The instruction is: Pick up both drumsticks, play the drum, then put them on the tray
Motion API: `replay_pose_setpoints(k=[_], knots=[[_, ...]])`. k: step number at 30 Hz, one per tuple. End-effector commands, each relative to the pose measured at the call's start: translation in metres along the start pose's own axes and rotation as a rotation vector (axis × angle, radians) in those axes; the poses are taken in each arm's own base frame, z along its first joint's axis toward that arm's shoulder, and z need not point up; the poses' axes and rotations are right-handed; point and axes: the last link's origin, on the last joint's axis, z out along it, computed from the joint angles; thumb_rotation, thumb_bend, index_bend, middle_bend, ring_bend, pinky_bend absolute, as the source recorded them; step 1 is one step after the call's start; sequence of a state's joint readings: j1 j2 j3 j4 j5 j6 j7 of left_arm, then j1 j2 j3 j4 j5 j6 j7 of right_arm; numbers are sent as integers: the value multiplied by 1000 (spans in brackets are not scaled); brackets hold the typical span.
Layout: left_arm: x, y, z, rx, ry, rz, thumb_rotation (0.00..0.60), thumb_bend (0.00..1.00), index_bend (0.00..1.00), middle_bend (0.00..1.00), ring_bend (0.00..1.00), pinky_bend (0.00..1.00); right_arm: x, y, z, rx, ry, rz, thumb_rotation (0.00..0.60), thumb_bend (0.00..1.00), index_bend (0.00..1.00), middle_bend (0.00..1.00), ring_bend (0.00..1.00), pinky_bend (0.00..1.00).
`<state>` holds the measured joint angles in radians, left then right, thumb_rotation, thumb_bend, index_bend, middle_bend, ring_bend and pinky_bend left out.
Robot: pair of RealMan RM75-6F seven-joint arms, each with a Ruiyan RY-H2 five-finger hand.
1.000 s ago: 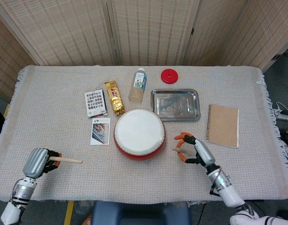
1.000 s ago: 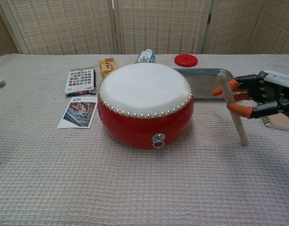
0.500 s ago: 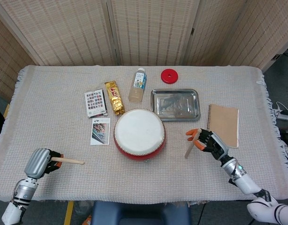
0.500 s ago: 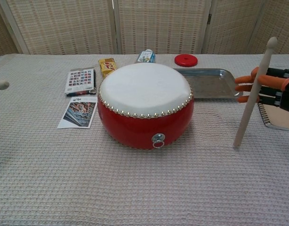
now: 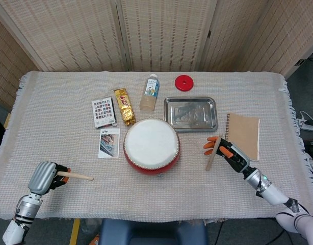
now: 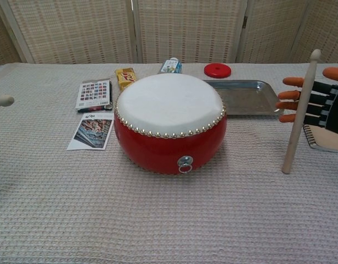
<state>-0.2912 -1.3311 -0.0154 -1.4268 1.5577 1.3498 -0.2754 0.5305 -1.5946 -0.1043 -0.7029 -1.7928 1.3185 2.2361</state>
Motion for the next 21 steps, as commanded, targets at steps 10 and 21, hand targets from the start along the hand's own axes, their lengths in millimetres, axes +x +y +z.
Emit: replay_pose_setpoints(k=[10,21], knots=[[1,-1,-4,6,0,6,600,584,1000,1000,1000,1000,0,14,3,-27,-31,-32,334,301,618,530,415,538],[-1,0,-4,3,-8,6,600,582,1000,1000,1000,1000,-5,27,2,-62,-36,-129,333,224,709,604,495,603]])
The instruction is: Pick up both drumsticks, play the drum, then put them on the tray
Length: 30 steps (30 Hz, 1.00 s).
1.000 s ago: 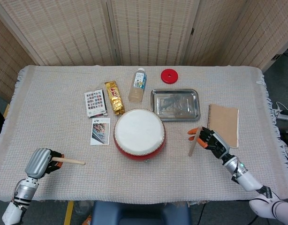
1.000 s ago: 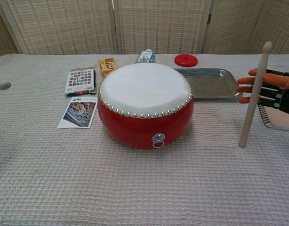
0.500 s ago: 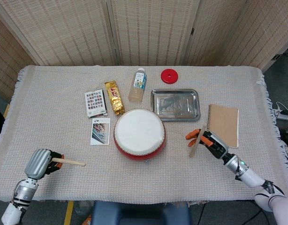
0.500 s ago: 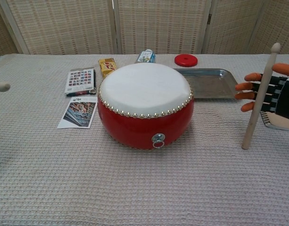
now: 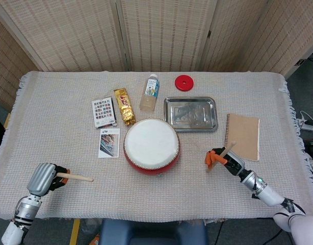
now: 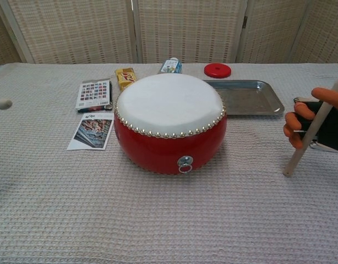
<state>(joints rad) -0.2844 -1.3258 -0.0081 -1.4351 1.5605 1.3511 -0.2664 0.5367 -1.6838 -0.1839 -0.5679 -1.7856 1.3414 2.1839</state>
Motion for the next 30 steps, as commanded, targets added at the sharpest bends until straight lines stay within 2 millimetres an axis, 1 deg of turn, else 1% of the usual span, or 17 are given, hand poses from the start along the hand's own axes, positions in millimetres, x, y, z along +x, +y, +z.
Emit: replay_pose_setpoints(k=[1,8,15,16,18,20,28,30], knots=[[0,1,0,-1,-1,0,600,582,1000,1000,1000,1000,-3,5,0,-18,-1,-32,334,221,712,607,496,606],[-1,1,0,-3,-4,-3,600,582,1000,1000,1000,1000,-11,17,4,-54,-1,-88,342,219,728,610,497,613],[-2,-1,-1,3,-6,-6,600,582,1000,1000,1000,1000,-14,23,4,-73,0,-109,347,218,736,620,498,629],[-2,-1,-1,3,-7,-7,600,581,1000,1000,1000,1000,-14,23,4,-77,-1,-111,354,218,738,622,498,632],[-3,-1,-1,3,-8,-9,600,582,1000,1000,1000,1000,-14,26,4,-84,3,-120,393,218,746,628,500,638],[-3,-1,-1,3,-9,-12,600,582,1000,1000,1000,1000,-15,28,5,-91,6,-125,414,218,755,633,504,644],[-2,-2,-2,1,-8,-9,600,582,1000,1000,1000,1000,-21,36,11,-107,5,-152,432,218,827,678,542,685],[-2,-3,-2,2,-8,-8,600,582,1000,1000,1000,1000,-22,38,13,-111,7,-157,446,220,859,695,557,697]])
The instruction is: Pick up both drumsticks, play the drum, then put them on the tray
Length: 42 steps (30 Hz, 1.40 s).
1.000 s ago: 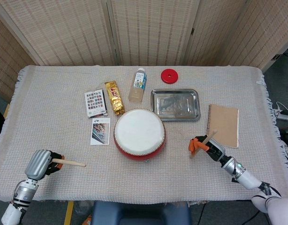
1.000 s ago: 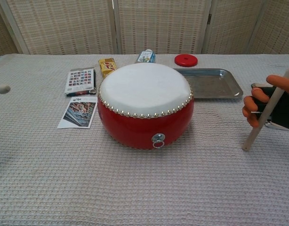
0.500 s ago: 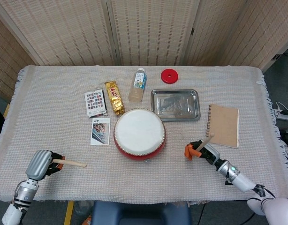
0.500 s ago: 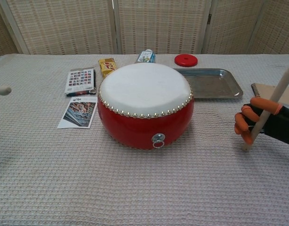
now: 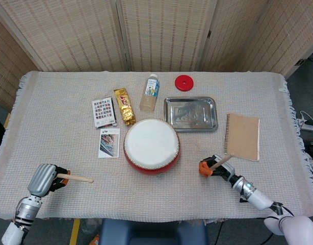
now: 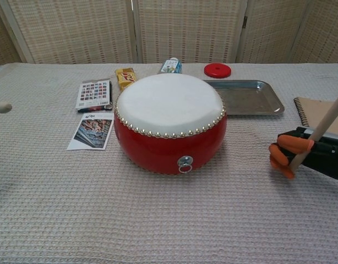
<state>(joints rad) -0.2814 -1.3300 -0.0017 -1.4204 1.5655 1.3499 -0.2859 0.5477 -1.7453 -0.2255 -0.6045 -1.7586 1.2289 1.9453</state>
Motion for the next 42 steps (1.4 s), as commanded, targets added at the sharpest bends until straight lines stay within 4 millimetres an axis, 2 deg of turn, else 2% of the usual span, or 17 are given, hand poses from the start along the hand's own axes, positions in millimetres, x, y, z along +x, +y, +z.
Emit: replay_pose_setpoints(k=[1,4,6,8,13,18,24,27,31,37,40,42], knots=[[0,0,0,0,0,0,600,582,1000,1000,1000,1000,-2,1,3,-1,4,0,454,223,877,704,564,703],[0,-1,0,1,-1,0,600,582,1000,1000,1000,1000,-4,2,5,1,7,2,497,234,943,746,597,726],[0,-1,0,1,-3,2,600,582,1000,1000,1000,1000,-5,2,7,4,7,3,559,251,988,798,647,759],[0,-1,0,1,-5,1,600,583,1000,1000,1000,1000,-6,2,8,10,6,3,595,281,1000,843,695,789],[0,-1,2,0,-9,2,600,582,1000,1000,1000,1000,-9,3,13,14,3,-3,600,409,1000,959,826,866],[1,-1,3,-1,-1,0,600,580,1000,1000,1000,1000,-13,2,18,28,4,-18,600,570,1000,1000,909,920],[3,-5,5,7,4,9,600,581,1000,1000,1000,1000,-17,1,23,35,12,-41,600,596,1000,1000,978,996],[5,-5,7,7,12,12,600,580,1000,1000,1000,1000,-19,-4,24,50,5,-52,600,599,1000,1000,998,1000],[8,-5,9,1,19,22,600,579,1000,1000,1000,1000,-14,-21,21,60,-9,-126,600,615,1000,1000,1000,1000],[11,-3,14,-22,8,51,600,580,1000,1000,1000,1000,-4,-68,10,4,-21,-439,600,621,1000,1000,1000,1000],[11,-2,15,-26,7,54,600,580,1000,1000,1000,1000,-5,-75,7,-14,-19,-480,600,622,1000,1000,1000,1000],[12,1,18,-42,2,68,600,580,1000,1000,1000,1000,-5,-98,0,-46,-16,-597,600,621,1000,1000,1000,1000]])
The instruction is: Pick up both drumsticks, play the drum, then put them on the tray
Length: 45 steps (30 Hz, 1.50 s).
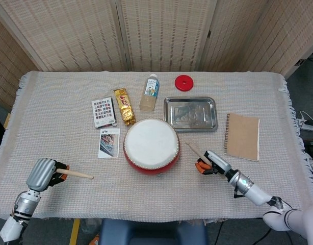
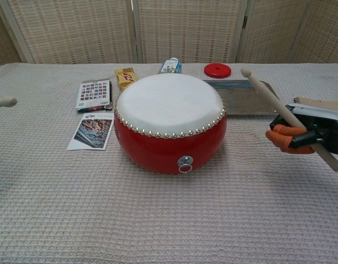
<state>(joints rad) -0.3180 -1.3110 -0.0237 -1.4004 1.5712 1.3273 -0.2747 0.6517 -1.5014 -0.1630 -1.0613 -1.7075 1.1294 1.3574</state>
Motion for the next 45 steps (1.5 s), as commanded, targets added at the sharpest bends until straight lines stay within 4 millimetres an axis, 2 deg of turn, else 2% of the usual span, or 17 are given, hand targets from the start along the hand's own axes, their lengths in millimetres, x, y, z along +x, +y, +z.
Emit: replay_pose_setpoints(k=[1,2,5,10,13,17,21,26,37,39,45], knots=[[2,3,5,-21,-5,18,600,580,1000,1000,1000,1000,26,-44,-11,-69,-2,-236,600,622,1000,1000,1000,1000],[5,10,15,-58,-5,41,600,580,1000,1000,1000,1000,45,-69,-12,-53,17,-388,600,622,1000,1000,1000,1000],[8,20,31,-90,-24,67,600,580,1000,1000,1000,1000,54,-98,-10,-109,28,-509,600,621,1000,1000,1000,1000],[16,38,60,-117,-52,104,600,581,1000,1000,1000,1000,68,-128,11,-173,13,-684,600,621,1000,1000,1000,1000],[23,52,82,-116,-53,128,600,581,1000,1000,1000,1000,75,-145,31,-193,0,-885,600,619,1000,1000,1000,1000],[26,71,105,-96,-31,142,600,582,1000,1000,1000,1000,72,-161,56,-207,-25,-1096,600,618,1000,1000,1000,1000],[24,87,122,-62,-33,156,600,582,1000,1000,1000,1000,61,-167,76,-203,-15,-1262,600,618,1000,1000,996,1000],[19,103,141,-7,-43,154,600,581,1000,1000,1000,1000,47,-169,91,-227,13,-1320,600,618,1000,1000,994,1000],[13,118,156,43,-33,193,600,582,1000,1000,1000,1000,38,-146,101,-355,-26,-1451,600,618,1000,1000,993,1000],[12,120,158,52,-33,222,600,582,1000,1000,1000,1000,39,-152,101,-349,-4,-1436,600,618,1000,1000,993,1000],[-3,121,165,75,-45,343,600,582,1000,1000,1000,1000,40,-186,90,-235,88,-1313,600,617,1000,1000,992,1000]])
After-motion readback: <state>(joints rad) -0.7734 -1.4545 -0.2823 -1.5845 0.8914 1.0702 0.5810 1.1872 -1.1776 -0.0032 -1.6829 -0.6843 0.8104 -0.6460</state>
